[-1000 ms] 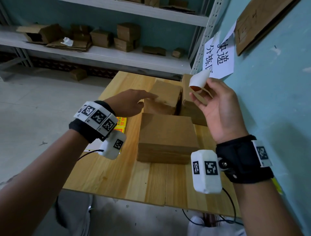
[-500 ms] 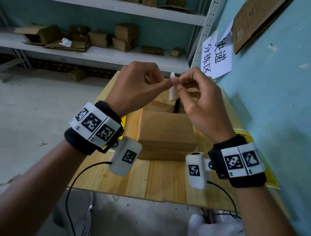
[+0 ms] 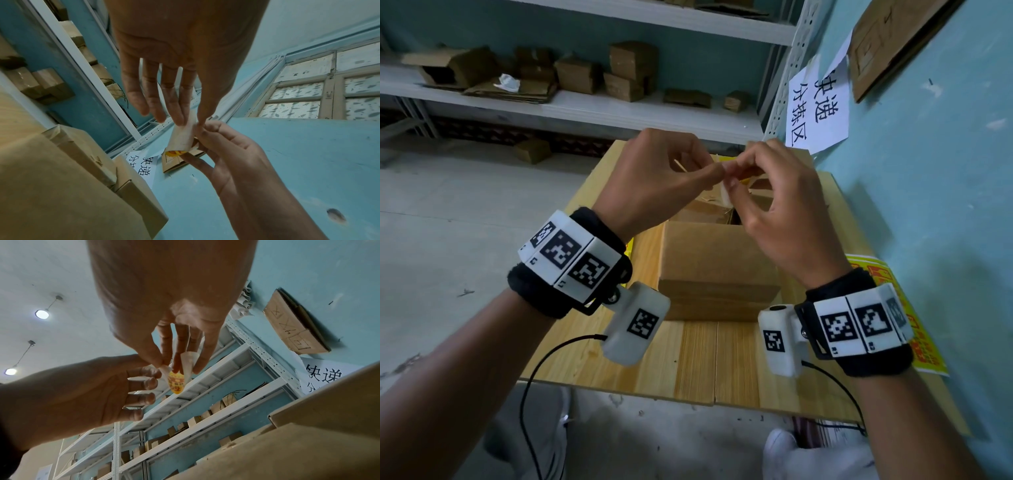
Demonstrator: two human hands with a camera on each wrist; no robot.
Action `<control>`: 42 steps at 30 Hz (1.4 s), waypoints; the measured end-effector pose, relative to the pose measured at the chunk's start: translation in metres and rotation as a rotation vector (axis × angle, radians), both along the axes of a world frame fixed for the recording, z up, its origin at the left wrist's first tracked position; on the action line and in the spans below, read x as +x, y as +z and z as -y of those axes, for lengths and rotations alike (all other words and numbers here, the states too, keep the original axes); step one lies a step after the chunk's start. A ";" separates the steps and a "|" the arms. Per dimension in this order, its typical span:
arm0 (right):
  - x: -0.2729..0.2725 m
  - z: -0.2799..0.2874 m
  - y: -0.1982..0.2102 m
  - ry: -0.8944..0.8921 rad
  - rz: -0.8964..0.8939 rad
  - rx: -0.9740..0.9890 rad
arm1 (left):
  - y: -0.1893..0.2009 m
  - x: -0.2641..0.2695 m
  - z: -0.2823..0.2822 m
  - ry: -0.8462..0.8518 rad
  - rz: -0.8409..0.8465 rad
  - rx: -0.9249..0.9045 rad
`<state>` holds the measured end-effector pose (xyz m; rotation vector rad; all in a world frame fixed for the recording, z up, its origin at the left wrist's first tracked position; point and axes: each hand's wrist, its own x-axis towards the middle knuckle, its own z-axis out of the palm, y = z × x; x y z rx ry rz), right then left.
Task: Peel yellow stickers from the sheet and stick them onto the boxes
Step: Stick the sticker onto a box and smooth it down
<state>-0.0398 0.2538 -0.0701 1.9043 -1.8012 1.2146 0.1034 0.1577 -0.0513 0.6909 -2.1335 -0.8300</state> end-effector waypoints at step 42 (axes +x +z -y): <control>-0.024 -0.022 0.022 -0.014 -0.003 0.011 | 0.007 0.004 -0.002 -0.025 -0.001 -0.261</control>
